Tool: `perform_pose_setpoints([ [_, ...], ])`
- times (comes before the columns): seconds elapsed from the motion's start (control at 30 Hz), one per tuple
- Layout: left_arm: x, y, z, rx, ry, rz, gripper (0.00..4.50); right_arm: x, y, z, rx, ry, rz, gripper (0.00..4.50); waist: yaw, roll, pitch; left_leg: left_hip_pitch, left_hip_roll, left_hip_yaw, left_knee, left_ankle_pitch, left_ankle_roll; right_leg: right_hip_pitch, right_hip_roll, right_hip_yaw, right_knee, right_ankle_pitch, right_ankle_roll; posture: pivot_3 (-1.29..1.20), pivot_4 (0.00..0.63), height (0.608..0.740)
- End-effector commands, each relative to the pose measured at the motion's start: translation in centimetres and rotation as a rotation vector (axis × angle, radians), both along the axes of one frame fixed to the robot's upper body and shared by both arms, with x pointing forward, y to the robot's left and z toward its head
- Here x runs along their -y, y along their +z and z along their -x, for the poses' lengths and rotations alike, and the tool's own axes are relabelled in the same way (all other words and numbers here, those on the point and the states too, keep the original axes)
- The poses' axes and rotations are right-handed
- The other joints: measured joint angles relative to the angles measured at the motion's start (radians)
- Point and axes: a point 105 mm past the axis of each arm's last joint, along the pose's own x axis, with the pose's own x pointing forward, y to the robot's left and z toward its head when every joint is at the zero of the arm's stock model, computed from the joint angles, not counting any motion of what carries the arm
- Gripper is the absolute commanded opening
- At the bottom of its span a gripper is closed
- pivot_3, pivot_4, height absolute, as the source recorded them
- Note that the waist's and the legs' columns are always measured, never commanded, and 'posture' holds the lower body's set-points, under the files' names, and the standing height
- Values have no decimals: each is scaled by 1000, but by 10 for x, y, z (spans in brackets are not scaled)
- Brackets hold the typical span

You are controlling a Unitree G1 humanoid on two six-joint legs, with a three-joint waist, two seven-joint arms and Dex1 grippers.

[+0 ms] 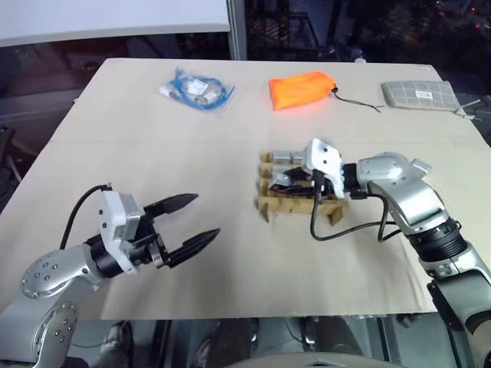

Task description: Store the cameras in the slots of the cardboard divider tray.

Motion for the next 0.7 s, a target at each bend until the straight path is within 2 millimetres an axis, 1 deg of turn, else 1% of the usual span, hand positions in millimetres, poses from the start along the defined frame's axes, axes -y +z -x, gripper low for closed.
perform_pose_setpoints([
  [0.03, 0, 12, 4, 55, 2, -7, 4500, -7, 7, -2, 103, 55, 34, 769, -1, 0, 0, 0, 0, 0, 0, 0, 0, 0, 0, 0, 0, 0, 0, 0, 150, 740],
  [0.3, 2, 12, 6, 51, -24, -11, 4500, -7, -3, -9, 170, 91, 106, 769, 0, 0, 0, 0, 0, 0, 2, 0, 0, 0, 0, 0, 1, 0, 0, 0, 150, 740],
  [0.43, 2, 12, 5, 51, -36, -14, 4500, -6, -9, -10, 162, 116, 139, 769, 0, 0, 0, 0, 0, 0, 2, 0, 0, 0, 1, 0, 2, 0, 0, 0, 150, 740],
  [0.47, 3, 13, 5, 51, -41, -15, 4500, -6, -9, -11, 158, 111, 137, 1814, 0, 0, 0, 0, 0, 0, 2, 0, -1, 0, 1, 0, 2, 0, 0, 0, 150, 740],
  [0.5, 3, 13, 4, 51, -44, -15, 4500, -5, -8, -11, 158, 111, 134, 2188, 0, 0, 0, 0, 0, 0, 2, 0, -1, 0, 1, 0, 2, 0, 0, 0, 150, 740],
  [0.53, 4, 13, 4, 51, -49, -15, 4500, -4, -8, -11, 160, 114, 134, 2705, 0, 0, 0, 0, 0, 0, 2, 0, -1, 0, 1, 0, 2, 0, 0, 0, 150, 740],
  [0.57, 5, 14, 4, 52, -54, -15, 4500, -4, -6, -10, 168, 115, 128, 3101, 0, 0, 0, 0, 0, 0, 3, 0, -1, 0, 1, 0, 2, 0, 0, 0, 150, 740],
  [0.6, 7, 15, 4, 55, -61, -12, 4500, -5, 4, -10, 179, 83, 77, 3616, 0, 0, 0, 0, 0, 0, 3, 0, -1, 0, 1, 0, 2, 0, 0, 0, 150, 740],
  [0.67, 12, 18, 4, 62, -85, -8, 4500, -3, 26, -7, 188, 29, -26, 4467, 2, 0, 0, 0, 0, 0, 3, 0, -1, 0, 1, 0, 3, 0, 0, 0, 150, 740],
  [0.7, 16, 20, 4, 67, -100, -3, 4500, 2, 40, -4, 196, -7, -80, 4467, 2, 0, 0, -1, 0, -1, 3, 1, -1, 0, 0, 0, 3, 0, 0, 0, 150, 740],
])
